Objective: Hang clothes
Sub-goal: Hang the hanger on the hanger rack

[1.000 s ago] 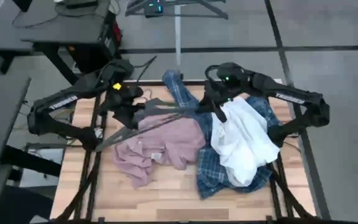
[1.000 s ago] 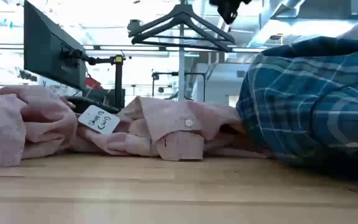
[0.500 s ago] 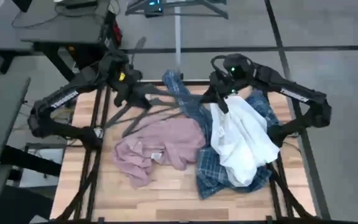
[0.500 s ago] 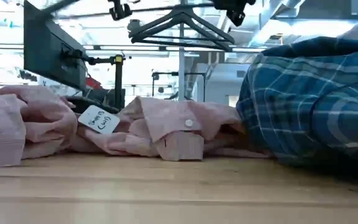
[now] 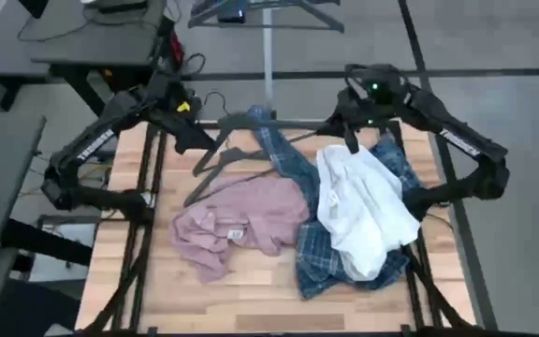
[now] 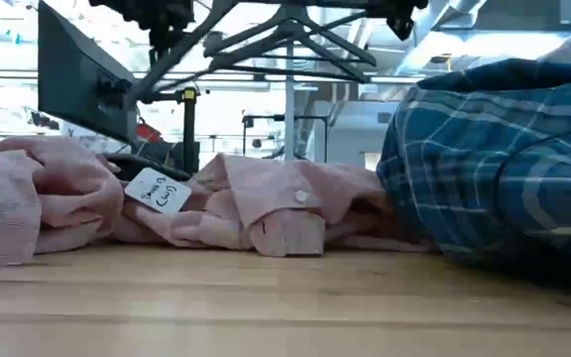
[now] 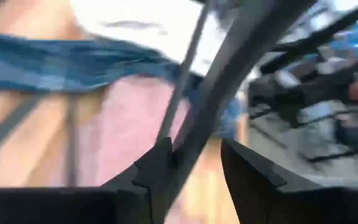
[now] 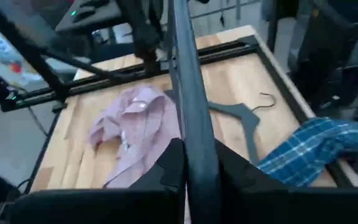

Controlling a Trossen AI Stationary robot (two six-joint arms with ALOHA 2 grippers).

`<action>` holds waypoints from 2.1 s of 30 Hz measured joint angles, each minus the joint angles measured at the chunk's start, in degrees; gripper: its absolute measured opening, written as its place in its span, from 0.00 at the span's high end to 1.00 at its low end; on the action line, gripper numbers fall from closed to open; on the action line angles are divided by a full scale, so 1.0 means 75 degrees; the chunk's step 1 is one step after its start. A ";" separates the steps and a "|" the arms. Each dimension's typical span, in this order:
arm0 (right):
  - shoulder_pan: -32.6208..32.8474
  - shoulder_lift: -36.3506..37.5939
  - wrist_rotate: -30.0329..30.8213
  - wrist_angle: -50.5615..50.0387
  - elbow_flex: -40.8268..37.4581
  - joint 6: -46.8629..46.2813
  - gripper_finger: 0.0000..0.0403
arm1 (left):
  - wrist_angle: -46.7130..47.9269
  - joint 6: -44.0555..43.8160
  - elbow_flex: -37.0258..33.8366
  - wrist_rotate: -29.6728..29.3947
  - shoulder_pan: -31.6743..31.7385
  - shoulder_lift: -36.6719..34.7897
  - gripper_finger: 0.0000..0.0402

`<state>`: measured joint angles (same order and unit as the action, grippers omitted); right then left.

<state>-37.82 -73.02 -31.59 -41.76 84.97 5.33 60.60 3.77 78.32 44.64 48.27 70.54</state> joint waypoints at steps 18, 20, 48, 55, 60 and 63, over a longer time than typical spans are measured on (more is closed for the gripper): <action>-0.1754 0.0251 -0.0006 0.2147 0.0000 -0.0541 0.93 | -0.0206 0.0338 0.0379 -0.3348 0.0903 -0.0674 0.69; -0.1907 0.0295 -0.0018 0.2659 0.0000 -0.0713 0.93 | -0.0178 0.0400 0.0382 -0.3347 0.0903 -0.0673 0.69; -0.2836 -0.0089 0.0754 0.7123 0.0003 -0.2076 0.93 | -0.0068 0.0676 0.0382 -0.3336 0.0900 -0.0650 0.69; -0.2959 -0.0270 0.0789 0.7205 0.0003 -0.2128 0.93 | 0.0152 0.0678 0.0382 -0.3334 0.0900 -0.0650 0.69; -0.2962 -0.0267 0.0822 0.6692 0.0004 -0.2054 0.84 | 0.0227 0.0713 0.0385 -0.3333 0.0900 -0.0650 0.69; -0.2973 -0.0253 0.0824 0.5837 0.0006 -0.1861 0.71 | 0.0229 0.0797 0.0385 -0.3333 0.0900 -0.0650 0.69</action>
<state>-60.12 -74.91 -25.41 2.02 85.01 -8.63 62.33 9.75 81.21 19.64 55.02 65.67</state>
